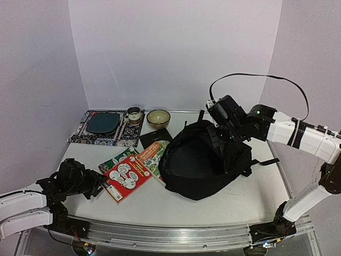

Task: Pack the student bag
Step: Pick up the book from the book.

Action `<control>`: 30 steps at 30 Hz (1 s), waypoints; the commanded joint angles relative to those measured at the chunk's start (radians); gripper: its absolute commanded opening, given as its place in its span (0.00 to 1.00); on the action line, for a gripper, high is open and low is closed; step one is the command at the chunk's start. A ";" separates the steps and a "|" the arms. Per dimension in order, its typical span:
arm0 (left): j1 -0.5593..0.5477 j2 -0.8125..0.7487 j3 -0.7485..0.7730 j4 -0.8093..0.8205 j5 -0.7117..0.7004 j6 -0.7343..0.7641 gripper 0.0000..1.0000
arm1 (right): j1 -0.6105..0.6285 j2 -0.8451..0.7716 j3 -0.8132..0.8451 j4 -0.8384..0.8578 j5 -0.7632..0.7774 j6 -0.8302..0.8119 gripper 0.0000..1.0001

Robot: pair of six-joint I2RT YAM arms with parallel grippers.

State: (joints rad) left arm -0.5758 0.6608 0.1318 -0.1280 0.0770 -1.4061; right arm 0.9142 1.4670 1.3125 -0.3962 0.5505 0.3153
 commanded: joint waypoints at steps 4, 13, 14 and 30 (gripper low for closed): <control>0.001 0.081 0.141 0.123 0.043 0.065 0.30 | -0.003 -0.011 0.022 0.016 0.014 0.008 0.00; 0.001 0.122 0.174 0.242 0.078 0.088 0.27 | -0.004 -0.015 0.018 0.016 0.018 0.011 0.00; 0.002 0.145 0.176 0.250 0.089 0.092 0.28 | -0.004 -0.014 0.019 0.016 0.018 0.011 0.00; -0.003 0.217 0.245 0.281 0.111 0.153 0.00 | -0.004 -0.006 0.040 0.017 0.007 0.004 0.00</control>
State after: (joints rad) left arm -0.5758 0.8993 0.3166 0.0749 0.1811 -1.2694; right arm 0.9142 1.4673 1.3125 -0.3954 0.5414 0.3153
